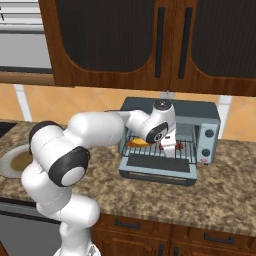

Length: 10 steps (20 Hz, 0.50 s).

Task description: Pick up the kebab skewer and baguette bread, and place them inside the toaster oven. Close the toaster oven door and start by setting the timer.

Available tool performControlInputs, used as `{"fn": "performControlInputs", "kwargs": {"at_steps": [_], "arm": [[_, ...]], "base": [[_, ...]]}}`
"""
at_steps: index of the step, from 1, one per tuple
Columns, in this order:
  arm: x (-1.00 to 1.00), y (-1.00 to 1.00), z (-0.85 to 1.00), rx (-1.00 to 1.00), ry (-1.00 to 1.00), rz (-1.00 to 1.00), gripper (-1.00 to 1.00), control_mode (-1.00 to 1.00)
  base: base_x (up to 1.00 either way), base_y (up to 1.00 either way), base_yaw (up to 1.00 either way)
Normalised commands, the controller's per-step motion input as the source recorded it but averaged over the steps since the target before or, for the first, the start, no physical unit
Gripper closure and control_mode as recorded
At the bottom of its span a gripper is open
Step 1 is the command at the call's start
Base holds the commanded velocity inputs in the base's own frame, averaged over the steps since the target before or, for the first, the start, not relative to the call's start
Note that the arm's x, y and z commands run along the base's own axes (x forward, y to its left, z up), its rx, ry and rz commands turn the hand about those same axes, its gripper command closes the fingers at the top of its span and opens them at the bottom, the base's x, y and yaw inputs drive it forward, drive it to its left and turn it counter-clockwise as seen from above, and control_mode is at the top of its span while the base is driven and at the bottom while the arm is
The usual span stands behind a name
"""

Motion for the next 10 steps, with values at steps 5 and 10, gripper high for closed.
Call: {"fn": "performControlInputs", "kwargs": {"at_steps": [5, 10], "arm": [[-0.23, -0.32, 0.03, 0.0, -0.01, 0.03, -1.0, -1.0], [-0.95, -0.3, 0.24, -0.03, -0.15, 0.27, -1.0, -1.0]], "base": [[0.0, 0.0, 0.0], [0.0, 0.0, 0.0]]}}
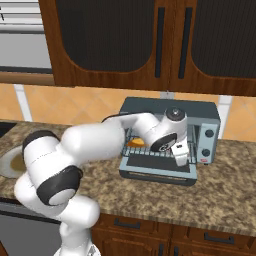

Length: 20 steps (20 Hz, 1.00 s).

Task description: Pick up the kebab skewer and baguette bread, and place them inside the toaster oven. Close the toaster oven door and start by setting the timer.

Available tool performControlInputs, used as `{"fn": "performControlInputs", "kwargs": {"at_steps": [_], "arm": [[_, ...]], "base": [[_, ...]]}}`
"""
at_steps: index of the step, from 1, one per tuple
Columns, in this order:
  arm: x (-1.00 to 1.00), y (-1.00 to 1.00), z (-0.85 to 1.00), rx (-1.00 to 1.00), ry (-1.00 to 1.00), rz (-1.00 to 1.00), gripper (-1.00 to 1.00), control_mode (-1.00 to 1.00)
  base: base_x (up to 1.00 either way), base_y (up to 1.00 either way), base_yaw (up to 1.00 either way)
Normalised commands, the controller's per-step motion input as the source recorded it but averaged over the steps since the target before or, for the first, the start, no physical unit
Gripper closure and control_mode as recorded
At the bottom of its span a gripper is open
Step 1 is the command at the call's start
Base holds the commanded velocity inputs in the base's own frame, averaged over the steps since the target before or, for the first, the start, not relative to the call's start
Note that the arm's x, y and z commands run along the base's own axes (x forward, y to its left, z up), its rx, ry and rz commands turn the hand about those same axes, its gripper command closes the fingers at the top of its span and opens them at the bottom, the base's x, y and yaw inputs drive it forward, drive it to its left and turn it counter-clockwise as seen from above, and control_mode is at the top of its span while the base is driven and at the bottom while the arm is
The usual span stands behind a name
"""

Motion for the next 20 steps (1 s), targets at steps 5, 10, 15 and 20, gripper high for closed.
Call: {"fn": "performControlInputs", "kwargs": {"at_steps": [5, 10, 15, 20], "arm": [[-0.88, -0.03, 0.14, -0.13, -0.15, 0.37, -1.0, -1.0], [-0.59, 0.49, -0.02, -0.39, -0.14, 0.41, -1.0, -1.0], [-0.17, 0.75, 0.0, -0.36, -0.09, 0.5, -1.0, -1.0], [-0.05, 0.61, 0.01, -0.36, -0.06, 0.22, -1.0, -1.0]], "base": [[0.0, 0.0, 0.0], [0.0, 0.0, 0.0], [0.0, 0.0, 0.0], [0.0, 0.0, 0.0]]}}
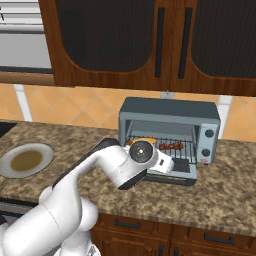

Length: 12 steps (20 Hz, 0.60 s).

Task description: Pick up the kebab skewer and baguette bread, and place them inside the toaster oven. Close the toaster oven door and start by setting the timer.

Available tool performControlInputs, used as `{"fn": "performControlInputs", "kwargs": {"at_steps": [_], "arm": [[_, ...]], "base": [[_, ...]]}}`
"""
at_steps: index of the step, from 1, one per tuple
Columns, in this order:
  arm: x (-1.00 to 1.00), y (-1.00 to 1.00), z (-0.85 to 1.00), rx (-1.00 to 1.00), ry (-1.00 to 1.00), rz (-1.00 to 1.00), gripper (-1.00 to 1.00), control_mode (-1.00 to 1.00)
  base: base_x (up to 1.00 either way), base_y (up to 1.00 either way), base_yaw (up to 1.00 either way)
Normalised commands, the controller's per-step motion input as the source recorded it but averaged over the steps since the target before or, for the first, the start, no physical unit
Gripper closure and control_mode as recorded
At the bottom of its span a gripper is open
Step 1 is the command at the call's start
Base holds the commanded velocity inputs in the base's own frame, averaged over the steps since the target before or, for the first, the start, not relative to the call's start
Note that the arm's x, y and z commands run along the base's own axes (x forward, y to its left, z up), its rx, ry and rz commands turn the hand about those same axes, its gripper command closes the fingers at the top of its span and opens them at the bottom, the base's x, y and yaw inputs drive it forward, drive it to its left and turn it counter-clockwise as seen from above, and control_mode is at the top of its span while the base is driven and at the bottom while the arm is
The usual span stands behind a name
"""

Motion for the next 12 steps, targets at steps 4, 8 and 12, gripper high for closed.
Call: {"fn": "performControlInputs", "kwargs": {"at_steps": [4, 8, 12], "arm": [[0.0, -0.11, 0.0, -0.26, -0.05, 0.06, -1.0, -1.0], [0.0, -0.63, 0.0, -0.07, -0.03, 0.07, -1.0, -1.0], [0.01, -0.26, 0.01, 0.0, 0.0, 0.03, -1.0, -1.0]], "base": [[0.0, 0.0, 0.0], [0.0, 0.0, 0.0], [0.0, 0.0, 0.0]]}}
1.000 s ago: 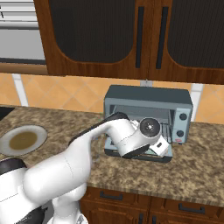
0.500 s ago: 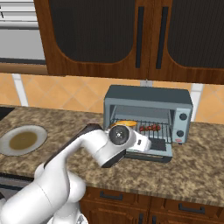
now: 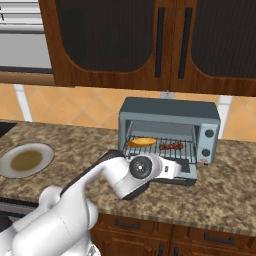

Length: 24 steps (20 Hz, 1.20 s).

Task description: Pick up the kebab skewer and baguette bread, and place them inside the toaster oven. Close the toaster oven door and start by setting the timer.

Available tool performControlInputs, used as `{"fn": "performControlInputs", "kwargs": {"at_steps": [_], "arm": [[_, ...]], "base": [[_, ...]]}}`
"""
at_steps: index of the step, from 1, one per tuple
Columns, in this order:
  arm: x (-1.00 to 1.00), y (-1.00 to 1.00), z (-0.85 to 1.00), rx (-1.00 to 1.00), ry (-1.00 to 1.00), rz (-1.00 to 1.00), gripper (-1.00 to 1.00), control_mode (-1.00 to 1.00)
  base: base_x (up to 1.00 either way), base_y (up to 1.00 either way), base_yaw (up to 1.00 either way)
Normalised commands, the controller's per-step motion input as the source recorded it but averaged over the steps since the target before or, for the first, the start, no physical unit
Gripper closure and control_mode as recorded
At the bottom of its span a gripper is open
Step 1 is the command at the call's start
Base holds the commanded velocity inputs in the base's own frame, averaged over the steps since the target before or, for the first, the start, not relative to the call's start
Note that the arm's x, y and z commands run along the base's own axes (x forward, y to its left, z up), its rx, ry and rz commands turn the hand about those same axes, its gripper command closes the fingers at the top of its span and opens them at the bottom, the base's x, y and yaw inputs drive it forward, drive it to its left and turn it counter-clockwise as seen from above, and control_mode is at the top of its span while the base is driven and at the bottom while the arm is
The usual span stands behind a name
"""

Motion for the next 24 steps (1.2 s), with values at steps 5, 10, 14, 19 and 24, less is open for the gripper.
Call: {"fn": "performControlInputs", "kwargs": {"at_steps": [5, 10, 14, 19, 24], "arm": [[0.04, -0.07, 0.0, 0.0, 0.0, 0.0, -1.0, -1.0], [0.0, -0.03, -0.07, 0.0, -0.02, 0.0, -1.0, -1.0], [0.0, 0.0, -0.09, -0.01, -0.03, 0.0, -1.0, -1.0], [0.0, 0.04, -0.07, -0.03, -0.03, 0.0, -1.0, -1.0], [0.0, 0.1, -0.11, -0.05, -0.01, 0.0, -1.0, -1.0]], "base": [[0.0, 0.0, 0.0], [0.0, 0.0, 0.0], [0.0, 0.0, 0.0], [0.0, 0.0, 0.0], [0.0, 0.0, 0.0]]}}
